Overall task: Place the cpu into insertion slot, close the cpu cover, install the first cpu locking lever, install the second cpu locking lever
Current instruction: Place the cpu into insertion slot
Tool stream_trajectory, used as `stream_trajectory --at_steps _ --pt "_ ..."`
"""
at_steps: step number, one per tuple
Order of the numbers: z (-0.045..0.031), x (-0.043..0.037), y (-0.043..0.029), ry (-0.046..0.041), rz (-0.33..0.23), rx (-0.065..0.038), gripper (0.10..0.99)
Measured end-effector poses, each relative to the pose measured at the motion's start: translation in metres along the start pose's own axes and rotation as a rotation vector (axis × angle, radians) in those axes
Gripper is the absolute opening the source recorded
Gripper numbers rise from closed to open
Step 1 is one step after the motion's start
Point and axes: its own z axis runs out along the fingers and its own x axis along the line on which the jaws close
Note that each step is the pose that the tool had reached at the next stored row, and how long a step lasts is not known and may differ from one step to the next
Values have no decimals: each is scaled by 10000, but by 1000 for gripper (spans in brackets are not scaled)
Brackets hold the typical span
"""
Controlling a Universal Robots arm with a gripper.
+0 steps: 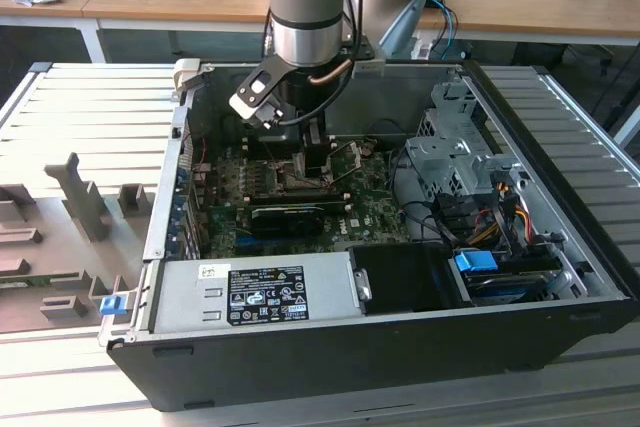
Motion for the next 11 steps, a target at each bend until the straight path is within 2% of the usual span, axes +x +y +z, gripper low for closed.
stream_trajectory --at_steps 5,11 --pt "44 34 -56 -5 71 -1 525" --pt "139 116 -149 -3 70 -2 525"
